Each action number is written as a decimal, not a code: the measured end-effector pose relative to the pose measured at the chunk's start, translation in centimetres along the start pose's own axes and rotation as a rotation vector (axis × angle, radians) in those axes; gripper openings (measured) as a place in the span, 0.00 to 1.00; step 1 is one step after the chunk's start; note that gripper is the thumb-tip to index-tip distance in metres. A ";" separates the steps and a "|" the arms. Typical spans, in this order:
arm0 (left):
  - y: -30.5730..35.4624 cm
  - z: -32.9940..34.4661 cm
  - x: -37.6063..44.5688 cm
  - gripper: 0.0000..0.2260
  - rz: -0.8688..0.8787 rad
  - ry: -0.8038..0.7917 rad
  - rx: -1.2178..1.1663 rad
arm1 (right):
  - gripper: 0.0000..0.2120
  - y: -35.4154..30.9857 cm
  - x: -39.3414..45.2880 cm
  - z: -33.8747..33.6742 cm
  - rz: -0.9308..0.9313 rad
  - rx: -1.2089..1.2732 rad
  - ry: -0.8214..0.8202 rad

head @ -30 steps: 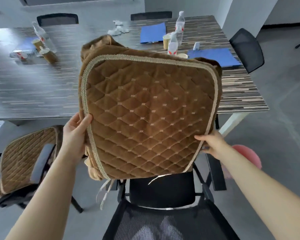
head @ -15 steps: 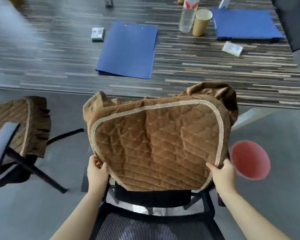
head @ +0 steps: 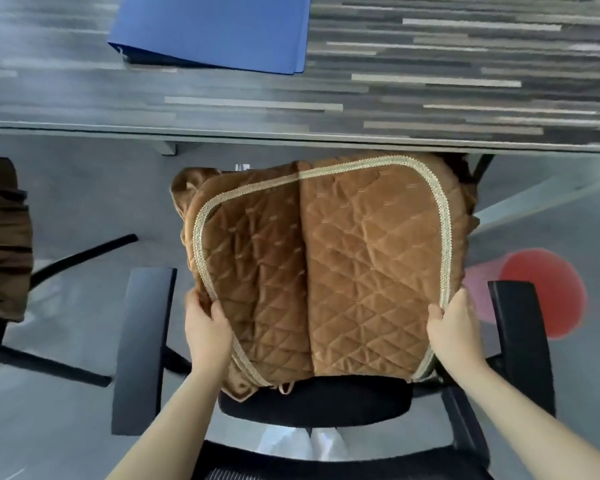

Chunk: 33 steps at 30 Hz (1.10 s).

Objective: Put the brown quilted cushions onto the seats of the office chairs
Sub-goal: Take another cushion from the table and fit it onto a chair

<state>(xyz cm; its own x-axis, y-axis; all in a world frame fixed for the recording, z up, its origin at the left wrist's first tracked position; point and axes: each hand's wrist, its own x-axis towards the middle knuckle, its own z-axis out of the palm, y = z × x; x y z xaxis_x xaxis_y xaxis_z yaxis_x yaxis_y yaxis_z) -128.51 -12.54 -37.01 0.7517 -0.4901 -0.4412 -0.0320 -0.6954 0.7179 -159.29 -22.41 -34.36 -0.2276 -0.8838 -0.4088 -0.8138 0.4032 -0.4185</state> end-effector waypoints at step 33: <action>-12.4 11.8 5.5 0.33 0.756 -0.158 1.028 | 0.29 5.2 5.4 18.5 -0.783 -0.555 -0.036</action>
<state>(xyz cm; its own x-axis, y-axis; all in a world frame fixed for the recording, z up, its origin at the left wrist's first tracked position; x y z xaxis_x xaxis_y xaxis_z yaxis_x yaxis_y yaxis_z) -131.72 -12.80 -54.65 0.2407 -0.9459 -0.2175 -0.9578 -0.2677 0.1044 -154.85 -20.73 -53.72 0.4972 -0.8432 -0.2046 -0.8673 -0.4767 -0.1432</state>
